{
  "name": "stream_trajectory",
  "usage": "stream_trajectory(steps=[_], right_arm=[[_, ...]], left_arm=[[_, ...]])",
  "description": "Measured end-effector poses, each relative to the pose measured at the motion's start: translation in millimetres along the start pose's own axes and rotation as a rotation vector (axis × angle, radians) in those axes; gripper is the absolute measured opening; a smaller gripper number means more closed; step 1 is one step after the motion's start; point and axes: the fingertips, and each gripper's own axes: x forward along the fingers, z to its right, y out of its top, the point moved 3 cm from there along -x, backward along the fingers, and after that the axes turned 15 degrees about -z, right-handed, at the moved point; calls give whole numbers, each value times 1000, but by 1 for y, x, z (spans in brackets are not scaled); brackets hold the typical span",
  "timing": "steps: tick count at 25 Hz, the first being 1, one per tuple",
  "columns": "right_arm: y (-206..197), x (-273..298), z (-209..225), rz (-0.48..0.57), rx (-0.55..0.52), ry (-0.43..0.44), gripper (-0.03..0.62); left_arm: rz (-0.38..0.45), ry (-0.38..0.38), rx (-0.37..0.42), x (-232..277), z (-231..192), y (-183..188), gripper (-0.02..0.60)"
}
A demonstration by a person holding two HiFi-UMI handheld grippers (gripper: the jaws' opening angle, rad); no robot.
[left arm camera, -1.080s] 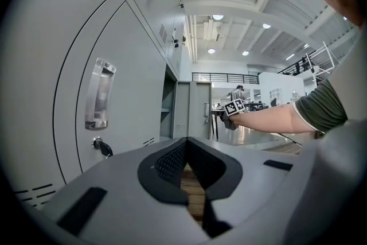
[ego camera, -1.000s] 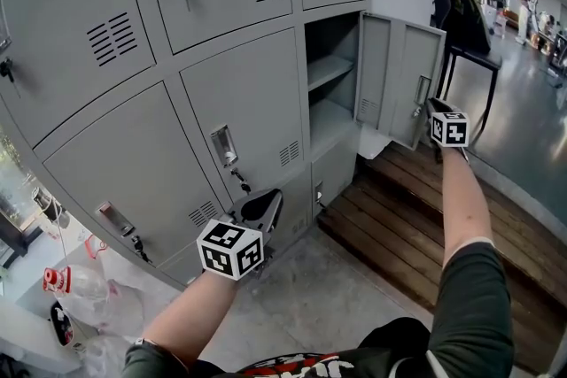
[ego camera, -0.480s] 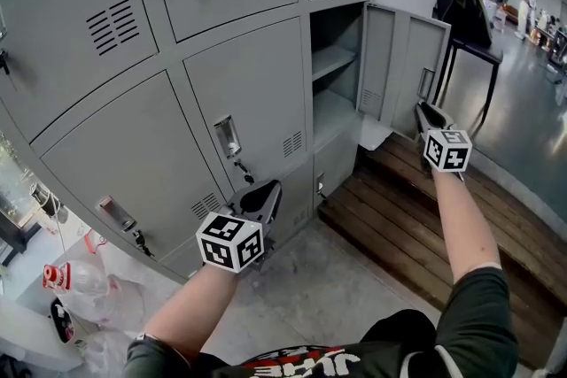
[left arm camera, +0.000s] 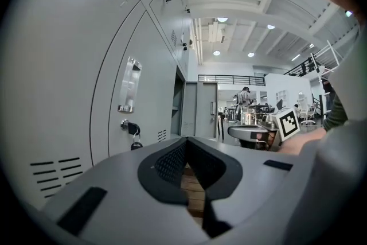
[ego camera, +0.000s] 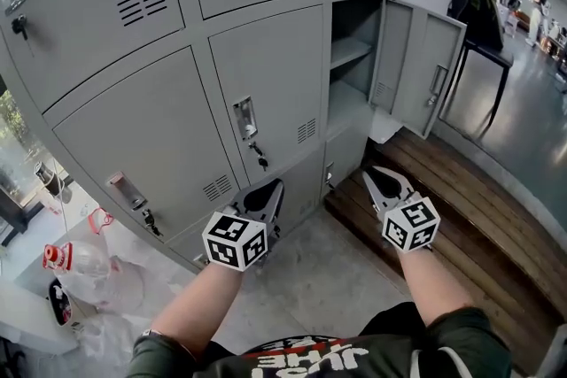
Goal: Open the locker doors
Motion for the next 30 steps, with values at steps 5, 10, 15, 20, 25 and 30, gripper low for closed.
stream_trajectory(steps=[5,10,15,20,25,30], right_arm=[[-19,5,-53,-29,-34,78,61],[-19,3,-63,-34,-49,97,61],[-12,4,-82,-44,-47,138,61],[8,12,-138,-44,-56,209,61],[37,26,-229,-36,-81,282,63],[75,46,-332,-9,-83,346,63]], left_arm=[[27,-28,-33,-6,2,-17,5],[55,-18,-55,-13,0,-18,5],[66,11,-29,-38,3,-14,5],[69,50,-25,-92,-13,-18,5],[52,102,-25,-175,-51,-32,5],[40,133,1,-261,-93,-45,5]])
